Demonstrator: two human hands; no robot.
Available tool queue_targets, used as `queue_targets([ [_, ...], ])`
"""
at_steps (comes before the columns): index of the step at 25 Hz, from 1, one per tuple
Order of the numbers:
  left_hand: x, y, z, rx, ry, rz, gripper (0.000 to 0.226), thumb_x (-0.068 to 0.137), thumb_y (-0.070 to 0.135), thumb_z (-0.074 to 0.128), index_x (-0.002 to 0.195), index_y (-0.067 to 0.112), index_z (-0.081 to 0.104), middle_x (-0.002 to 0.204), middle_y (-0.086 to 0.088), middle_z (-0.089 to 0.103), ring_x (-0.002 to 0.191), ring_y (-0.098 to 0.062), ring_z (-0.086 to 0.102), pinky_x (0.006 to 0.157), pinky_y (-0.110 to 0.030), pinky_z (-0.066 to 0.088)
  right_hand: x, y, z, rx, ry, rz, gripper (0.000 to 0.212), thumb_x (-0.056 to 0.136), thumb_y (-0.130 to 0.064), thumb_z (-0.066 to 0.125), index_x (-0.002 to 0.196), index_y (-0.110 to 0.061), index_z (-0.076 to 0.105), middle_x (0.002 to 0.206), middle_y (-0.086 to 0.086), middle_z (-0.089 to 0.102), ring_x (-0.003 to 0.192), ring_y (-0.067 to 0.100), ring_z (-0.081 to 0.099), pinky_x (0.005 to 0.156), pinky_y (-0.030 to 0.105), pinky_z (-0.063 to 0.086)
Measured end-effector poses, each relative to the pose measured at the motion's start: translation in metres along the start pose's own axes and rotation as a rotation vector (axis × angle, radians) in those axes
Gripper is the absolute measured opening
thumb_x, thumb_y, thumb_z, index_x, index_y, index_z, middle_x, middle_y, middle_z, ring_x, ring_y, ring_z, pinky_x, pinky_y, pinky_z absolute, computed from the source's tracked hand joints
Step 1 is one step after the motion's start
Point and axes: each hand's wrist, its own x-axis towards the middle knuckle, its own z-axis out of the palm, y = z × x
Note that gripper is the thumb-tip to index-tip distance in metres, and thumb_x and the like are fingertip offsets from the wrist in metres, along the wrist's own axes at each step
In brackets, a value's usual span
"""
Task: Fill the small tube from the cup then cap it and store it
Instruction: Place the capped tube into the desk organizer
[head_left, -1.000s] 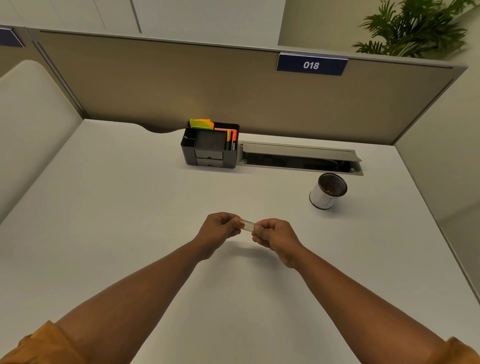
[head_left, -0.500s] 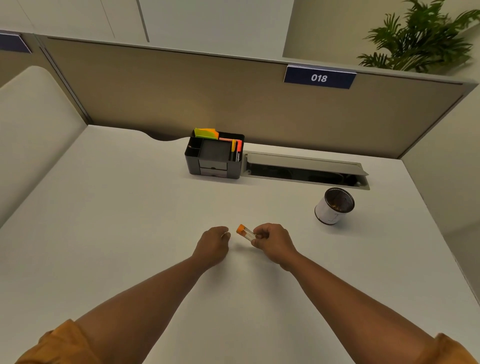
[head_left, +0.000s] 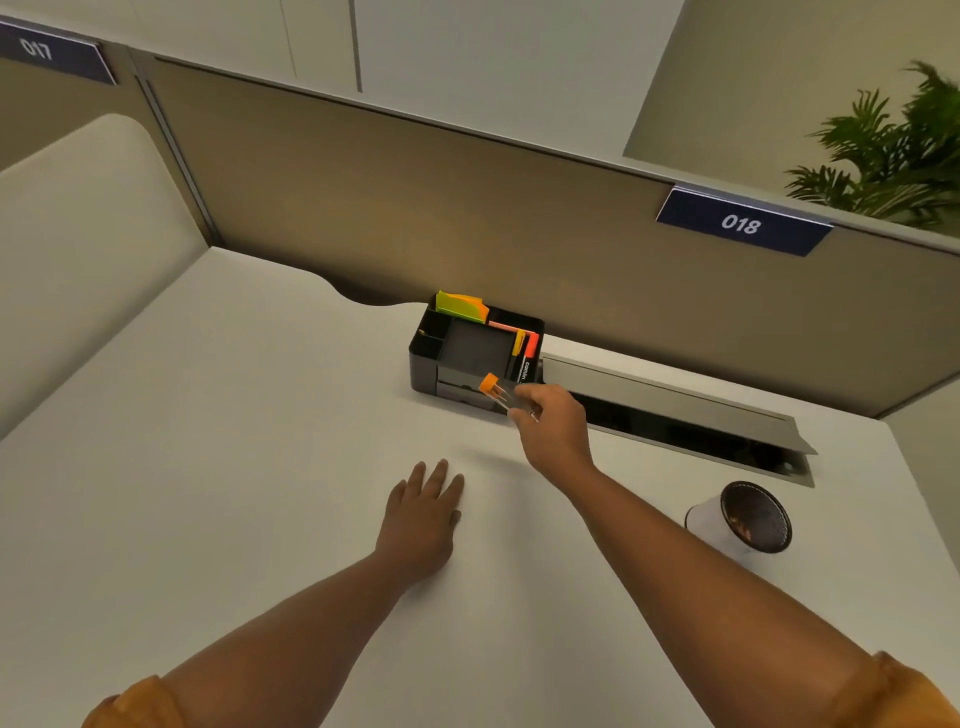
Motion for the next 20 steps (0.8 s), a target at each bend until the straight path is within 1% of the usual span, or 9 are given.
queue_targets([
  [3, 0.024, -0.009, -0.003, -0.019, 0.034, -0.004, 0.054, 0.105, 0.032, 0.032, 0.157, 0.027, 0.022, 0.17, -0.002, 0.01, 0.157, -0.032, 0.005, 0.124, -0.047, 0.015, 0.042, -0.01, 0.007, -0.046, 0.014, -0.059, 0.029, 0.089, -0.012, 0.07, 0.118, -0.014, 0.071, 0.103, -0.001, 0.064, 0.093, 0.016, 0.058, 0.079, 0.029, 0.047],
  [6, 0.038, -0.014, -0.006, -0.063, 0.073, -0.009, 0.053, 0.105, 0.033, 0.033, 0.157, 0.026, 0.025, 0.17, -0.002, 0.012, 0.157, -0.031, 0.005, 0.124, -0.045, 0.014, 0.071, -0.014, 0.022, -0.094, -0.005, -0.06, 0.031, 0.09, -0.011, 0.069, 0.122, -0.012, 0.069, 0.115, 0.005, 0.067, 0.102, 0.02, 0.061, 0.088, 0.032, 0.05],
  [8, 0.042, -0.017, -0.007, -0.079, 0.092, 0.002, 0.053, 0.105, 0.033, 0.034, 0.157, 0.026, 0.026, 0.17, -0.002, 0.013, 0.157, -0.03, 0.006, 0.124, -0.044, 0.014, 0.083, -0.016, 0.033, -0.113, -0.029, -0.067, 0.033, 0.091, -0.011, 0.069, 0.124, -0.013, 0.068, 0.12, 0.006, 0.067, 0.107, 0.022, 0.061, 0.094, 0.035, 0.05],
  [10, 0.045, -0.021, -0.009, -0.08, 0.098, 0.022, 0.053, 0.105, 0.034, 0.034, 0.157, 0.026, 0.027, 0.169, -0.002, 0.015, 0.157, -0.029, 0.007, 0.124, -0.043, 0.014, 0.089, -0.016, 0.042, -0.131, -0.05, -0.096, 0.034, 0.091, -0.01, 0.069, 0.125, -0.013, 0.067, 0.122, 0.006, 0.066, 0.11, 0.022, 0.061, 0.096, 0.035, 0.049],
  [16, 0.045, -0.021, -0.008, -0.089, 0.115, 0.024, 0.053, 0.104, 0.035, 0.033, 0.156, 0.027, 0.029, 0.169, -0.001, 0.017, 0.157, -0.028, 0.008, 0.125, -0.041, 0.014, 0.094, -0.011, 0.051, -0.164, -0.055, -0.158, 0.033, 0.092, -0.011, 0.067, 0.125, -0.012, 0.067, 0.122, 0.006, 0.068, 0.113, 0.022, 0.059, 0.095, 0.031, 0.045],
  [20, 0.046, -0.022, -0.009, -0.068, 0.103, 0.027, 0.053, 0.104, 0.036, 0.033, 0.156, 0.027, 0.028, 0.169, -0.001, 0.017, 0.157, -0.028, 0.009, 0.125, -0.042, 0.015, 0.091, -0.01, 0.054, -0.167, -0.059, -0.174, 0.032, 0.092, -0.011, 0.067, 0.125, -0.011, 0.068, 0.121, 0.006, 0.068, 0.113, 0.022, 0.059, 0.097, 0.034, 0.047],
])
